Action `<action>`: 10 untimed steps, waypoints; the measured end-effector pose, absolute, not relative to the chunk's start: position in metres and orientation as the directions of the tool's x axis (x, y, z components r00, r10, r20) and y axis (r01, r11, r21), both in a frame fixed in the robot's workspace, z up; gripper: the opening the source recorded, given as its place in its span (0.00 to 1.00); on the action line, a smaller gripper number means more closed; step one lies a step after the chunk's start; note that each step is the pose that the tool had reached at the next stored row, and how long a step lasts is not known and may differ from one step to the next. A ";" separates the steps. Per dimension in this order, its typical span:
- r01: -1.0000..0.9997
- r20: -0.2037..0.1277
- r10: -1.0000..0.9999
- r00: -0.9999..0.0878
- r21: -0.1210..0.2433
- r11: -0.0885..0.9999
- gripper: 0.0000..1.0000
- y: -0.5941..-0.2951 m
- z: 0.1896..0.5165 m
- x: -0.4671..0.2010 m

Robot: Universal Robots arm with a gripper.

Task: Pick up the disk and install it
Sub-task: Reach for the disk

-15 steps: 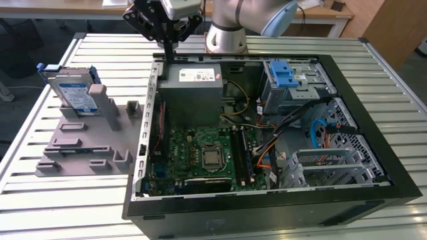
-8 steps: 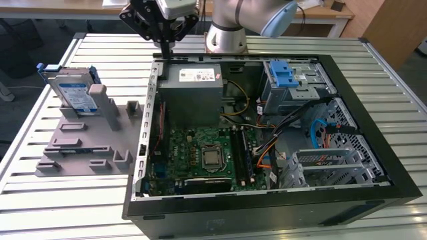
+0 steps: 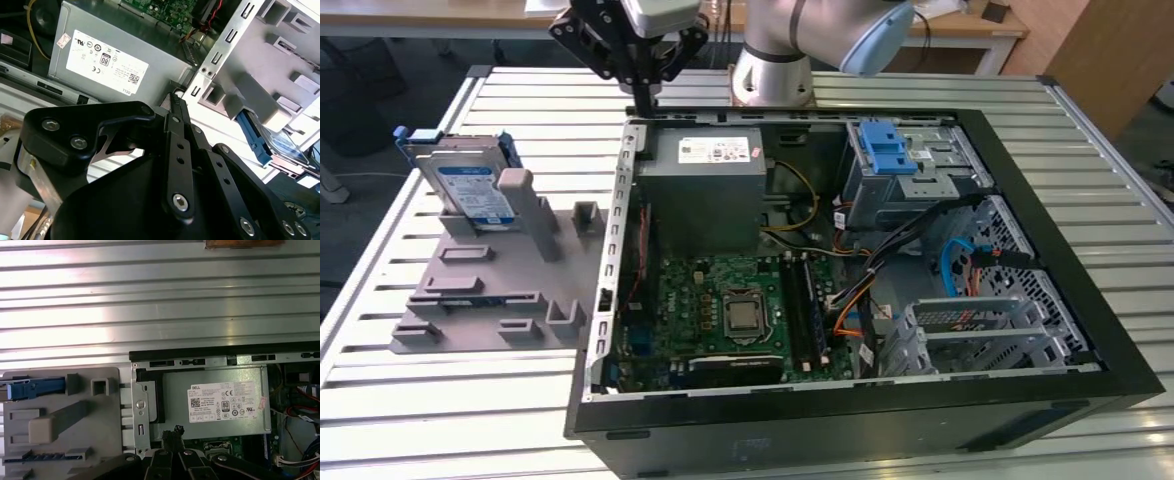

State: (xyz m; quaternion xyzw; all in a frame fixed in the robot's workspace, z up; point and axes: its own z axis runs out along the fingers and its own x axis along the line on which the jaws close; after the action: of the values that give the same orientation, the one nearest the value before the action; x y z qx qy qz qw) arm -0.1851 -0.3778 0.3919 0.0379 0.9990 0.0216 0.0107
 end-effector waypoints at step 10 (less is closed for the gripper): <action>0.075 -0.018 0.076 -0.997 0.044 0.996 0.11 -0.375 0.392 -0.197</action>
State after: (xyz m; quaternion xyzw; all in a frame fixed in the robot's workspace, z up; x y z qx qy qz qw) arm -0.1968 -0.3753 0.3915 0.0380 0.9990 0.0216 0.0097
